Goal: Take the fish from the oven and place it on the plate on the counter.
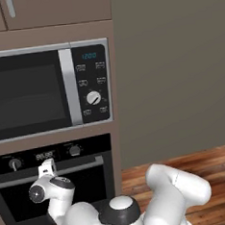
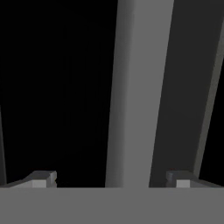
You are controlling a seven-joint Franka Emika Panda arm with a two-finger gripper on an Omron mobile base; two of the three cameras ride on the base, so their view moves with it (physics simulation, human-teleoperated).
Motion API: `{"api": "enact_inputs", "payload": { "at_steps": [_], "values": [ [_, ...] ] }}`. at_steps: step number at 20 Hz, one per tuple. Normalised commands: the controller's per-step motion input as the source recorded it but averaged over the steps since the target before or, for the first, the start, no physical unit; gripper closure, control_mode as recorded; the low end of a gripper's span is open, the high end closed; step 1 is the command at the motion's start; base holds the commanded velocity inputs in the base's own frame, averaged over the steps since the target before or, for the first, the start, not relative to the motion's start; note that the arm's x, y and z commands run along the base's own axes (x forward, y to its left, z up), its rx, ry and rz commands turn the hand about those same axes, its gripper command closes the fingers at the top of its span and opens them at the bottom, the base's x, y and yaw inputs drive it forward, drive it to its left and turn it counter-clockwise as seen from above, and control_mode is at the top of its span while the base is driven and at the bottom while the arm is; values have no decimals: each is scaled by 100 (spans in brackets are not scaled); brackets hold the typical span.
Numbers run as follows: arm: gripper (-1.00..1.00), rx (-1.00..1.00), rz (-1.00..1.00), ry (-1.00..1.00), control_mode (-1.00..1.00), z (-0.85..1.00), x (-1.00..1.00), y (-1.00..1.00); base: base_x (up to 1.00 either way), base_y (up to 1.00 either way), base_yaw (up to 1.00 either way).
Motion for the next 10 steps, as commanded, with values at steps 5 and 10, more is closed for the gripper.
{"api": "enact_inputs", "payload": {
  "at_steps": [5, 10],
  "values": [
    [-100, -1, 0, 0, -100, -2, 5, 2, 0, 0, 0],
    [-100, -1, 0, 0, -100, -2, 14, 0, 0, 0, 0]
  ]
}}
